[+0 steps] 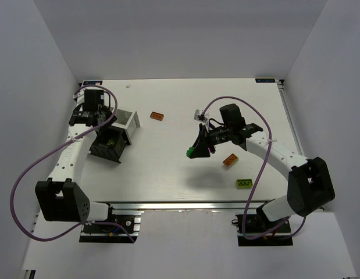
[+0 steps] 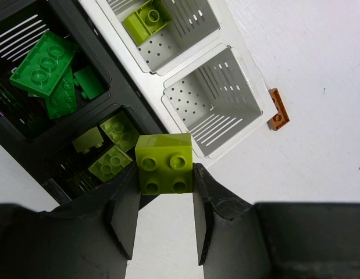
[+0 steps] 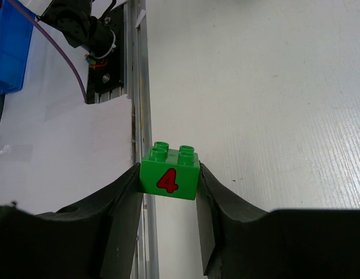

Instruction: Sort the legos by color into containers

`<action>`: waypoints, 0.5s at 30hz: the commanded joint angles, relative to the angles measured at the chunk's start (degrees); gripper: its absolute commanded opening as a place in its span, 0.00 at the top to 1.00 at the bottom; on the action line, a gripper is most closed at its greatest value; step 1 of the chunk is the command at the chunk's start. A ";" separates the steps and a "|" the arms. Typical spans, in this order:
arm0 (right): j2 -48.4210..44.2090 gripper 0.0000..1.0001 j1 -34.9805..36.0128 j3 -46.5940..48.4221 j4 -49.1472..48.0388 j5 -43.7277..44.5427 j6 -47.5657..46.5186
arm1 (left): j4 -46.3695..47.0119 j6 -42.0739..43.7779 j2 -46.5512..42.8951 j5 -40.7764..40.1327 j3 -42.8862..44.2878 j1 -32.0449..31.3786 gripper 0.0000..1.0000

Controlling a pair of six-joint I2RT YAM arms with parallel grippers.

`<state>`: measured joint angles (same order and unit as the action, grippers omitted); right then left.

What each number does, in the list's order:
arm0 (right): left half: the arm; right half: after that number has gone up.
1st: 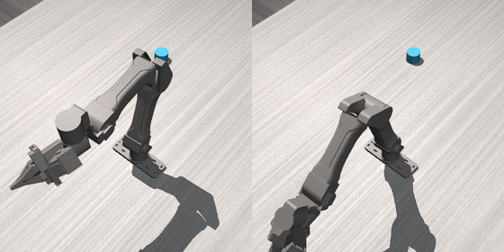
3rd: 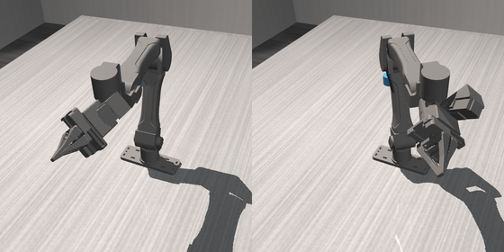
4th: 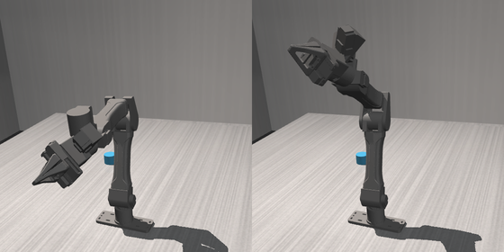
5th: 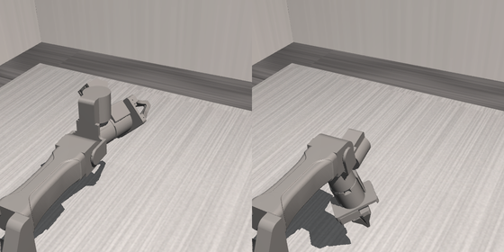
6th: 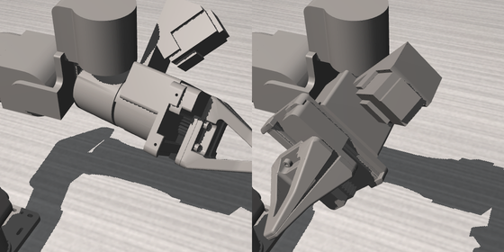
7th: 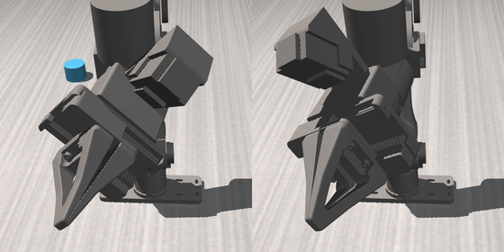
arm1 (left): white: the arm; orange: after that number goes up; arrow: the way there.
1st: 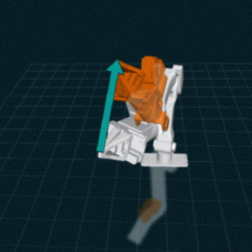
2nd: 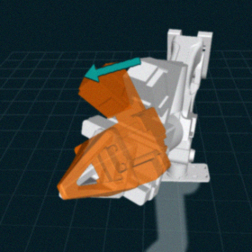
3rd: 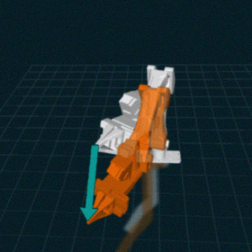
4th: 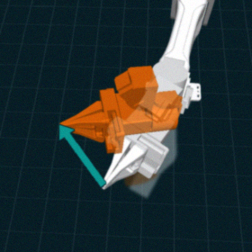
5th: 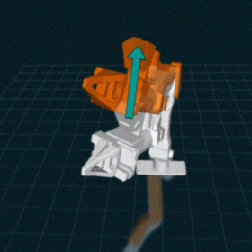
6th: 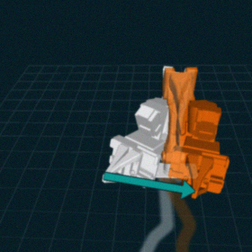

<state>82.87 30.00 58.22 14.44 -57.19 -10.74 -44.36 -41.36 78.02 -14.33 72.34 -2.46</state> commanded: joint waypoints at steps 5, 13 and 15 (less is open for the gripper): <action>0.36 1.00 -0.20 -0.30 -1.17 -1.52 -0.42 | 1.20 0.58 -2.26 -0.09 -1.23 0.26 1.00; 0.71 1.00 -0.20 -0.03 -1.17 -1.79 -0.33 | 1.91 -0.47 -1.03 0.09 0.34 0.52 1.00; 0.71 1.00 -0.20 -0.12 -1.17 -1.87 -0.42 | 1.21 -1.34 0.99 0.88 1.66 0.79 1.00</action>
<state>83.11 30.00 58.22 14.44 -57.23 -10.79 -43.59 -41.63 78.11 -14.15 71.37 -2.28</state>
